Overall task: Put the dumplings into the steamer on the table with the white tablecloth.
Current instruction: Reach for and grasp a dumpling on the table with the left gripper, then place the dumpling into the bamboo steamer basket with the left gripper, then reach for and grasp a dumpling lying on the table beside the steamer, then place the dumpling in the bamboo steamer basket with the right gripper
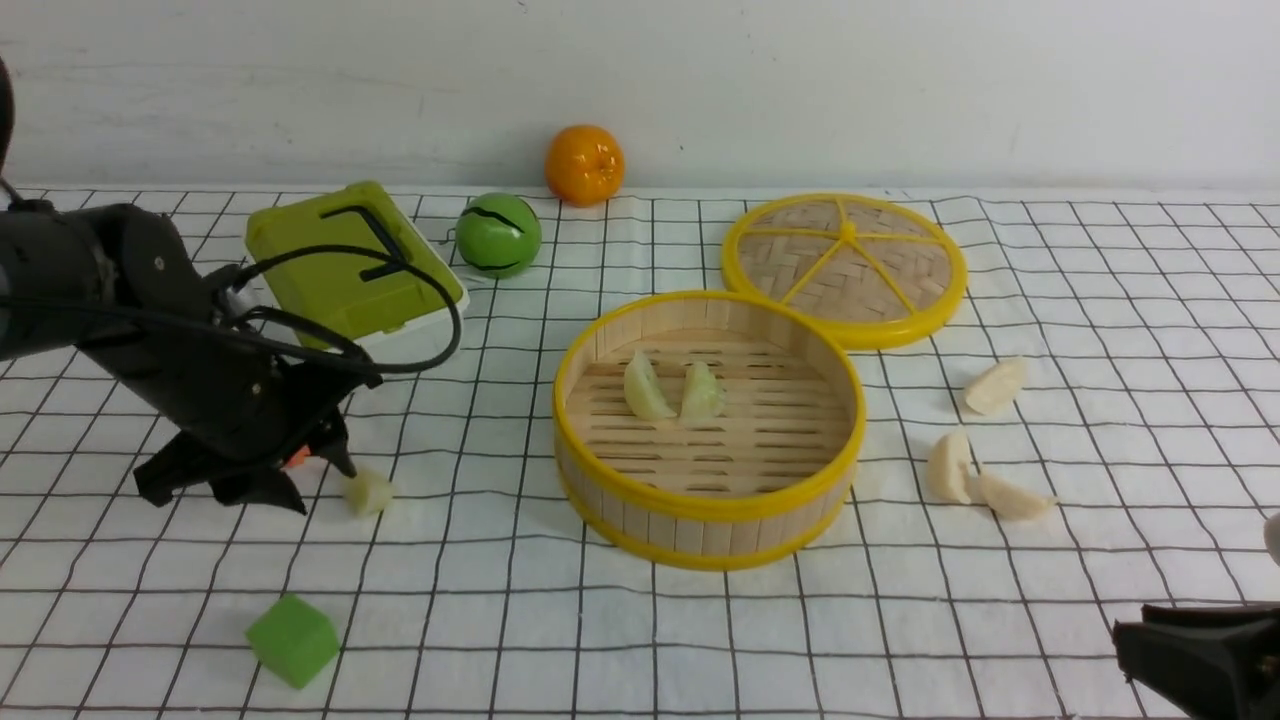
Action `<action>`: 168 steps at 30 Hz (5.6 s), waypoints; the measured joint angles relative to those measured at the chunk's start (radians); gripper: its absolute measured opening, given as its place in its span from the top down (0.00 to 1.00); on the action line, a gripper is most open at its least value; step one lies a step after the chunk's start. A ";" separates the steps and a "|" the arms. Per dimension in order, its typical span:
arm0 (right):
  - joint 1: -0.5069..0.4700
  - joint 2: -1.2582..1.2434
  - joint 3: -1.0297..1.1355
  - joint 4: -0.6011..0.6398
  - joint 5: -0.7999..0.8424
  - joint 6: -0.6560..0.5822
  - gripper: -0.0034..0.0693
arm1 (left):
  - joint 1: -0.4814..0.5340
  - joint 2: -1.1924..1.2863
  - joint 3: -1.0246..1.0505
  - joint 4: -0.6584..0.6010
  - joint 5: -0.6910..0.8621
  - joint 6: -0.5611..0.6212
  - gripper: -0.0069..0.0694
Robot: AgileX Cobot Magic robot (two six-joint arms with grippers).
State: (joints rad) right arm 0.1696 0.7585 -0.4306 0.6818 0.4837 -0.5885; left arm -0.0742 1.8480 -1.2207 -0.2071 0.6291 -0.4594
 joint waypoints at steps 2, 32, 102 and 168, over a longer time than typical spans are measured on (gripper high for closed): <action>0.000 0.000 0.000 0.000 0.000 0.000 0.74 | -0.010 0.027 -0.019 0.002 0.006 0.000 0.47; 0.000 0.000 0.000 0.020 0.000 0.000 0.72 | -0.116 0.130 -0.149 0.207 0.147 0.018 0.53; 0.000 0.264 -0.146 -0.105 0.216 0.196 0.67 | -0.534 -0.116 -1.031 0.420 0.611 0.208 0.93; 0.280 1.161 -1.067 -0.121 0.176 0.368 0.56 | -0.534 -1.172 0.669 0.613 0.059 -0.167 0.93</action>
State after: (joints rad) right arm 0.4498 1.9193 -1.4973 0.5606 0.6601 -0.2207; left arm -0.6078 0.6763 -0.5516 0.4063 0.6884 -0.6269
